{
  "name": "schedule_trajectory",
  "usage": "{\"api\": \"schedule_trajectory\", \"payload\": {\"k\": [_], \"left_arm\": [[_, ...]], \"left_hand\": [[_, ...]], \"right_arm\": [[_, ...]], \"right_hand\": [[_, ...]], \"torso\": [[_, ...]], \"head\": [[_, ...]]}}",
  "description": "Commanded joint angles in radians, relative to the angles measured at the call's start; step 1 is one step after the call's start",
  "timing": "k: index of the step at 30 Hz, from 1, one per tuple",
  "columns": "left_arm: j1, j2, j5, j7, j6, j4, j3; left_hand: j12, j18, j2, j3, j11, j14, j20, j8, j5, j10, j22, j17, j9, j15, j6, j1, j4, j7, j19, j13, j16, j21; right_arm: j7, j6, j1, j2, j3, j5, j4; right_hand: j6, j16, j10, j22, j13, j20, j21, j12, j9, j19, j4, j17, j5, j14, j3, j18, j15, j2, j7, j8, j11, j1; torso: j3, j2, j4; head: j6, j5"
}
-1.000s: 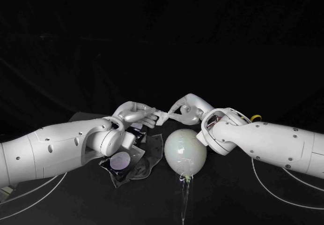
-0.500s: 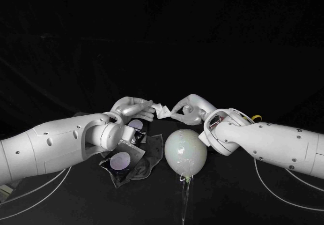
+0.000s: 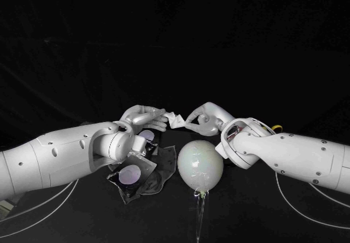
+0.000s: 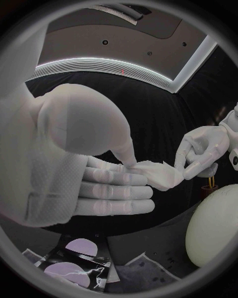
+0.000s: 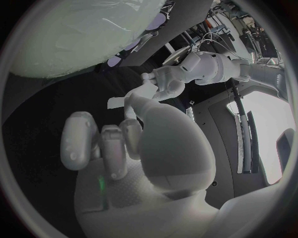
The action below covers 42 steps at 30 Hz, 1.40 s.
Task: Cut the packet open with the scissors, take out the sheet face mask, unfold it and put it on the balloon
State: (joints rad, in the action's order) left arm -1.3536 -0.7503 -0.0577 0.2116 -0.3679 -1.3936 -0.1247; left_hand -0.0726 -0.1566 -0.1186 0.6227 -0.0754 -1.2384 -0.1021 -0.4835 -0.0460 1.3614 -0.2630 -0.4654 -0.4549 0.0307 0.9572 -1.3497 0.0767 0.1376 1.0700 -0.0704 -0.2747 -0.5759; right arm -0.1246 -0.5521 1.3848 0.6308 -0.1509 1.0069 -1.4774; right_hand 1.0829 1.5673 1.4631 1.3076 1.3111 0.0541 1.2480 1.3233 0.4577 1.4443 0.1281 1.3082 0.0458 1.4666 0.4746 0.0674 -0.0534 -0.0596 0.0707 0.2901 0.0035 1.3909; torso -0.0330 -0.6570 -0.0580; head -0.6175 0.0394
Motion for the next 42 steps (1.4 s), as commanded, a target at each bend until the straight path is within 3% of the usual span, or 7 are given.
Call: {"api": "schedule_trajectory", "payload": {"k": [1, 7, 12, 18, 35, 40, 42], "left_arm": [[-0.001, 0.002, 0.01, -0.001, 0.029, 0.002, 0.006], [-0.001, -0.001, 0.013, 0.002, 0.044, 0.003, 0.019], [-0.002, -0.001, 0.013, 0.001, 0.054, 0.001, 0.027], [-0.005, 0.003, 0.013, 0.003, 0.063, 0.004, 0.034], [-0.011, 0.011, 0.013, 0.013, 0.147, 0.027, 0.04], [-0.011, 0.014, 0.0, 0.012, 0.197, 0.035, 0.04], [-0.011, 0.014, -0.007, 0.008, 0.21, 0.038, 0.04]], "left_hand": [[0.0, -0.013, 0.006, 0.091, 0.002, -0.001, 0.001, -0.003, -0.006, 0.006, -0.002, -0.002, -0.002, -0.007, 0.006, 0.0, -0.093, 0.003, -0.007, -0.001, -0.001, -0.003], [0.0, -0.013, 0.006, 0.091, 0.002, -0.001, 0.0, -0.003, -0.006, 0.006, -0.002, -0.002, -0.002, -0.007, 0.006, 0.0, -0.093, 0.003, -0.007, -0.001, -0.001, -0.004], [0.0, -0.013, 0.006, 0.091, 0.003, -0.001, 0.0, -0.003, -0.006, 0.006, -0.003, -0.002, -0.002, -0.007, 0.006, 0.0, -0.093, 0.003, -0.007, -0.001, -0.001, -0.005], [0.0, -0.013, 0.007, 0.091, 0.003, -0.001, 0.0, -0.003, -0.006, 0.006, -0.003, -0.002, -0.002, -0.007, 0.006, 0.0, -0.093, 0.003, -0.008, -0.001, -0.001, -0.005], [0.004, -0.011, 0.011, 0.092, -0.002, 0.013, -0.007, 0.001, -0.005, -0.004, -0.013, -0.006, -0.011, 0.0, -0.001, 0.003, -0.089, 0.006, -0.036, 0.0, 0.006, -0.018], [0.003, -0.008, 0.017, 0.08, -0.004, 0.025, -0.012, 0.004, -0.006, -0.007, -0.047, -0.027, -0.028, 0.002, -0.006, 0.003, -0.087, 0.006, -0.083, -0.001, 0.0, -0.063], [0.003, 0.005, 0.006, 0.028, -0.001, 0.055, -0.021, -0.008, 0.0, -0.008, -0.055, -0.047, -0.045, 0.011, -0.012, 0.012, -0.087, 0.0, -0.118, -0.001, -0.01, -0.068]], "right_arm": [[0.024, 0.003, -0.001, 0.002, 0.0, -0.004, 0.004], [0.033, 0.022, -0.005, 0.006, 0.0, -0.017, 0.014], [0.051, 0.038, -0.009, 0.01, 0.0, -0.036, 0.017], [0.062, 0.064, -0.014, 0.021, 0.0, -0.041, 0.018], [0.128, 0.01, -0.023, 0.025, -0.001, 0.001, 0.022], [0.153, -0.022, -0.025, 0.014, -0.001, -0.002, 0.022], [0.16, -0.039, -0.026, 0.008, -0.001, -0.018, 0.025]], "right_hand": [[0.0, 0.003, 0.017, 0.158, 0.121, -0.006, -0.009, -0.011, 0.002, -0.002, -0.001, 0.263, 0.003, 0.104, 0.004, -0.003, -0.01, -0.006, 0.001, 0.005, -0.008, 0.006], [-0.011, 0.003, 0.009, 0.151, 0.111, -0.006, -0.033, -0.03, 0.004, -0.011, 0.001, 0.263, 0.003, 0.104, 0.004, 0.001, -0.008, -0.011, 0.003, 0.007, -0.006, -0.002], [-0.151, -0.037, -0.091, 0.093, 0.021, 0.021, -0.229, -0.208, -0.034, -0.103, 0.044, 0.182, 0.004, 0.074, -0.065, 0.027, 0.039, -0.095, 0.069, -0.069, 0.051, -0.077], [-0.208, -0.062, -0.155, 0.062, -0.017, 0.043, -0.333, -0.28, -0.056, -0.159, 0.05, 0.135, 0.002, 0.047, -0.101, 0.04, 0.064, -0.121, 0.095, -0.105, 0.076, -0.065], [-0.185, -0.043, -0.137, 0.082, -0.001, 0.056, -0.28, -0.223, -0.063, -0.13, 0.031, 0.166, 0.003, 0.061, -0.103, 0.039, 0.064, -0.096, 0.094, -0.099, 0.075, 0.006], [-0.158, -0.033, -0.118, 0.096, 0.011, 0.056, -0.241, -0.191, -0.064, -0.11, 0.024, 0.184, 0.003, 0.07, -0.079, 0.034, 0.059, -0.058, 0.088, -0.09, 0.069, 0.033], [-0.151, -0.029, -0.11, 0.102, 0.016, 0.055, -0.225, -0.177, -0.065, -0.102, 0.022, 0.193, 0.003, 0.074, -0.072, 0.032, 0.058, -0.05, 0.086, -0.088, 0.067, 0.039]], "torso": [[-0.0001, 0.001, -0.0004], [-0.0001, 0.001, -0.0009], [-0.0004, 0.001, -0.0006], [-0.0002, 0.001, -0.0003], [0.0008, -0.002, -0.0006], [0.0007, -0.001, -0.0011], [0.0006, 0.0, -0.0015]], "head": [[0.002, 0.0], [0.005, 0.002], [0.006, 0.002], [0.01, 0.002], [0.014, -0.001], [0.014, -0.003], [0.015, -0.004]]}}
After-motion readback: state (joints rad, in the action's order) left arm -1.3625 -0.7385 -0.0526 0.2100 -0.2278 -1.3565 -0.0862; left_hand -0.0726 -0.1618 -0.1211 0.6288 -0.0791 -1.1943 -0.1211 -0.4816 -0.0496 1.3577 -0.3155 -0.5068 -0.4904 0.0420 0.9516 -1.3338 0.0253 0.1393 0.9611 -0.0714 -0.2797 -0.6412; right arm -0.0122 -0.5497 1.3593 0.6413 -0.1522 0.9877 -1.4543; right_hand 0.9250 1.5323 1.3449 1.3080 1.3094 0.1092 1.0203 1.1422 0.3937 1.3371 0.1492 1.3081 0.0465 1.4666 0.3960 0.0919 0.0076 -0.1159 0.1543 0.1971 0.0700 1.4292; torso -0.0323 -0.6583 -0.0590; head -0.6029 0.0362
